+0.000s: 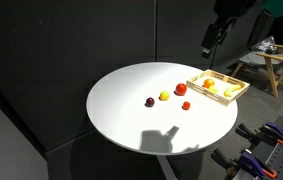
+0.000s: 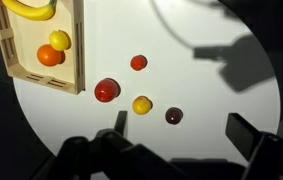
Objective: Put the small, orange object on the wooden tray
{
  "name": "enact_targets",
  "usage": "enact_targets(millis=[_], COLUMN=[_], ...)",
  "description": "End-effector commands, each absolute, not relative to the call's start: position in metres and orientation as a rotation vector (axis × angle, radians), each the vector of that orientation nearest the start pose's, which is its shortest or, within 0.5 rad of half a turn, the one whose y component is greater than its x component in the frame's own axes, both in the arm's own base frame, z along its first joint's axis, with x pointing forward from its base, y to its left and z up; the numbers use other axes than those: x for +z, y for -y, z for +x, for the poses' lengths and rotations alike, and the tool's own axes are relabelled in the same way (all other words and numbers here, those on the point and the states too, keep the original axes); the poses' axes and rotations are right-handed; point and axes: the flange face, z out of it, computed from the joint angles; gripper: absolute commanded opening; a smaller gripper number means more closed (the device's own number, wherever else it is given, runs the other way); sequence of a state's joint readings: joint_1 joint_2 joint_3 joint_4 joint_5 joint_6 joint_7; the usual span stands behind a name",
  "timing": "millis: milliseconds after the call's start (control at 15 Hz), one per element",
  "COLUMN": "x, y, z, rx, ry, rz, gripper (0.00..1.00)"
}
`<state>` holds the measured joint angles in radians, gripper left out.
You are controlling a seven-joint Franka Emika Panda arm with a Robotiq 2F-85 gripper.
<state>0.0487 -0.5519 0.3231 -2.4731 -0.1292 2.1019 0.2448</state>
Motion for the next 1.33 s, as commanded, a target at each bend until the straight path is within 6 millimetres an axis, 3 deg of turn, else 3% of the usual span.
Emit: enact_targets(millis=[0,600,1267], x=[0.493,0.491,0.465], y=[-0.148,-0.131,-0.111], z=[0.378,0.417,0.477], rx=[-0.363,-0.257,-0.190], ry=[0.247,0.130,-0.096], rz=[-3.330,-3.269,-3.158], gripper=[1.00,1.00,1.00])
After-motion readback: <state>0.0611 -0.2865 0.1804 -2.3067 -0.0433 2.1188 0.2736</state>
